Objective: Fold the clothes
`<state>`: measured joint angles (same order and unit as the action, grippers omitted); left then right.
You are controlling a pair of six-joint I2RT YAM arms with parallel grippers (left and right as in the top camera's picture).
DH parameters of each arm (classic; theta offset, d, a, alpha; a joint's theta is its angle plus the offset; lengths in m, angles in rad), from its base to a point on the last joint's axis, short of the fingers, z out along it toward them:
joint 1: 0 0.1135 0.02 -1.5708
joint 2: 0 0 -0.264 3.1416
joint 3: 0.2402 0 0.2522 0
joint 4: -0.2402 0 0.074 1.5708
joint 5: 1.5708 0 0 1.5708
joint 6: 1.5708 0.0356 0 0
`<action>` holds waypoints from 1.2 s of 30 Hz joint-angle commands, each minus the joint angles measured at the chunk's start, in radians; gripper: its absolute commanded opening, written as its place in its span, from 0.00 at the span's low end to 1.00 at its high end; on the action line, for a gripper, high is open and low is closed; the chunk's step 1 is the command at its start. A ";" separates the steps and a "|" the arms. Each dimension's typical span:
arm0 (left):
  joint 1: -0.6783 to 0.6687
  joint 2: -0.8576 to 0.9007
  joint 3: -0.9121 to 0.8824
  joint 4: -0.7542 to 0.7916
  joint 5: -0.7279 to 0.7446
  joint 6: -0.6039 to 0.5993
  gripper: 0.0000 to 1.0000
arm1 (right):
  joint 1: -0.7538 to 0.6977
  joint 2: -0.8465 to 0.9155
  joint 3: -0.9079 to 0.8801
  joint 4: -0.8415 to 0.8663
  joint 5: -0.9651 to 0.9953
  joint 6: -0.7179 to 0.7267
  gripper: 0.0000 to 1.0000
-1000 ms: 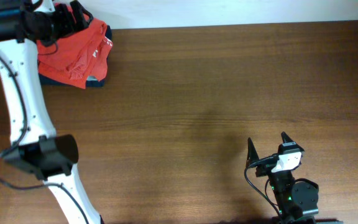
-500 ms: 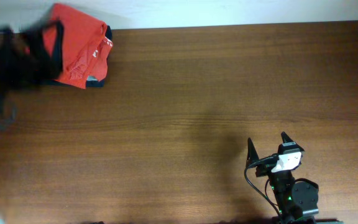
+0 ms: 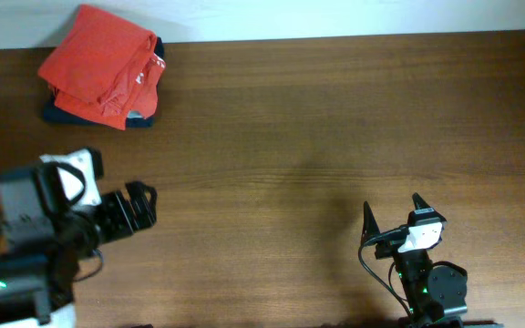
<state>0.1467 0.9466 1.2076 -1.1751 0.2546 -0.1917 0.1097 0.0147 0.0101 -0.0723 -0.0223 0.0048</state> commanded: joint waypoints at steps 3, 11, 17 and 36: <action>-0.003 -0.127 -0.327 0.283 -0.042 0.002 0.99 | -0.006 -0.008 -0.005 -0.006 0.012 0.012 0.99; -0.003 -0.264 -0.678 0.758 -0.038 0.002 0.99 | -0.006 -0.008 -0.005 -0.006 0.012 0.012 0.99; -0.003 -0.351 -0.844 0.993 -0.039 0.002 0.99 | -0.006 -0.008 -0.005 -0.006 0.012 0.012 0.99; -0.003 -0.624 -1.166 1.275 -0.042 0.002 0.99 | -0.006 -0.008 -0.005 -0.006 0.012 0.012 0.99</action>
<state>0.1467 0.3626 0.0746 0.0944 0.2214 -0.1917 0.1097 0.0147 0.0101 -0.0719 -0.0223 0.0051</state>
